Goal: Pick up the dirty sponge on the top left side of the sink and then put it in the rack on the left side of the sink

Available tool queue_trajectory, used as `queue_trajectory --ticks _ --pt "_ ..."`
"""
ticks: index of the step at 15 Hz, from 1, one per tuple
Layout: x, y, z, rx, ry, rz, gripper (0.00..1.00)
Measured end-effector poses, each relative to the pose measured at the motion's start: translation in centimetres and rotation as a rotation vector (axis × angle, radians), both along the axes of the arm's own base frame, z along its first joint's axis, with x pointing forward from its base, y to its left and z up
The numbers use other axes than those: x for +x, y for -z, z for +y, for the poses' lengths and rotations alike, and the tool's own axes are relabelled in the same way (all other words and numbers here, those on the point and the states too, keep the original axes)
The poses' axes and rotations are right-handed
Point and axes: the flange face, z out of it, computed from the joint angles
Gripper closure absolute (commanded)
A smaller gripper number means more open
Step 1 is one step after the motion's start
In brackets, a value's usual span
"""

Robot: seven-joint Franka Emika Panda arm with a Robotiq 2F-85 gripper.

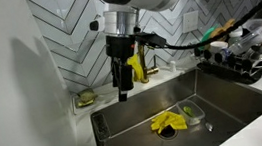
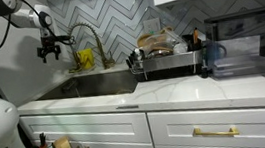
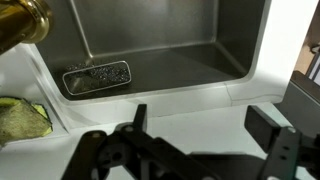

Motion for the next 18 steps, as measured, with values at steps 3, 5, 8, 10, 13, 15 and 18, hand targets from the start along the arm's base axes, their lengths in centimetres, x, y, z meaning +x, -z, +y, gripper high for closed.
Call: queue_trajectory --ticks 3,5,8,10,13,15,18 --pt "-0.6 0.1 1.3 -0.042 -0.065 -0.078 0.0" --pt "-1.4 0.5 2.8 -0.064 -0.118 -0.139 0.0" --pt "-2.3 1.5 5.3 -0.085 -0.167 -0.224 0.0" --pt "-2.4 2.0 6.9 -0.074 -0.179 -0.286 0.0" --pt "-2.0 3.0 9.0 -0.032 -0.182 -0.342 0.0" --pt "-1.8 3.4 9.6 -0.029 -0.183 -0.344 0.0" --pt "-1.7 3.2 9.8 -0.022 -0.181 -0.347 0.0"
